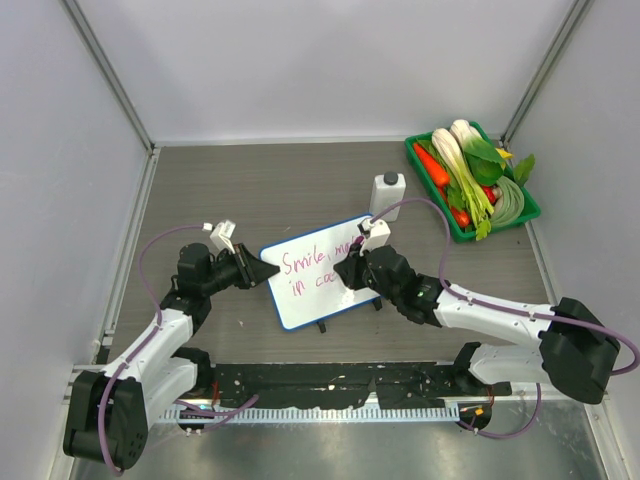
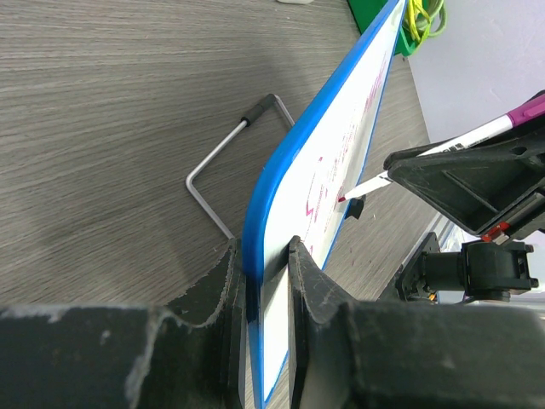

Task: Write a sentence on the whiteboard
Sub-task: Write with the whiteboard marker on the whiteboard.

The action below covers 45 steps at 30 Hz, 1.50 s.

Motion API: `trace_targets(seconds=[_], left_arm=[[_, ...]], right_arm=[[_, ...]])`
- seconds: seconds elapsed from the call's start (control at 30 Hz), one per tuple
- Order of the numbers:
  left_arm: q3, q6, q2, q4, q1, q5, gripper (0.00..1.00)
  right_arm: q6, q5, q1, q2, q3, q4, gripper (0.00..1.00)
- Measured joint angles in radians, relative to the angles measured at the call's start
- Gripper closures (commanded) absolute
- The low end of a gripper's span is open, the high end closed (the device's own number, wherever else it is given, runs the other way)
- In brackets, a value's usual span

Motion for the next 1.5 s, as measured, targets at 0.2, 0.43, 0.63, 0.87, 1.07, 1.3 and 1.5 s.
trace_targets(seconds=[0.2, 0.43, 0.63, 0.87, 1.07, 1.3, 1.5], left_arm=[[0.0, 0.0, 0.0, 0.0, 0.0, 0.0, 1.0], [0.0, 0.0, 0.0, 0.0, 0.0, 0.0, 1.0], [0.0, 0.0, 0.0, 0.0, 0.0, 0.0, 1.0], [0.0, 0.0, 0.0, 0.0, 0.0, 0.0, 1.0], [0.0, 0.0, 0.0, 0.0, 0.0, 0.0, 1.0], [0.0, 0.0, 0.0, 0.0, 0.0, 0.0, 1.0], [0.0, 0.0, 0.0, 0.0, 0.0, 0.0, 1.0]], right_arm=[[-0.008, 0.016, 0.0, -0.012, 0.0, -0.026, 0.99], [-0.016, 0.036, 0.001, -0.013, 0.003, -0.029, 0.99], [-0.021, 0.059, 0.001, -0.013, 0.014, -0.031, 0.99], [-0.025, 0.087, 0.0, -0.012, 0.024, -0.03, 0.99], [-0.027, 0.092, 0.0, -0.012, 0.026, -0.03, 0.98], [-0.029, 0.085, 0.0, -0.012, 0.026, -0.031, 0.98], [-0.028, 0.069, 0.0, -0.011, 0.026, -0.039, 0.99]])
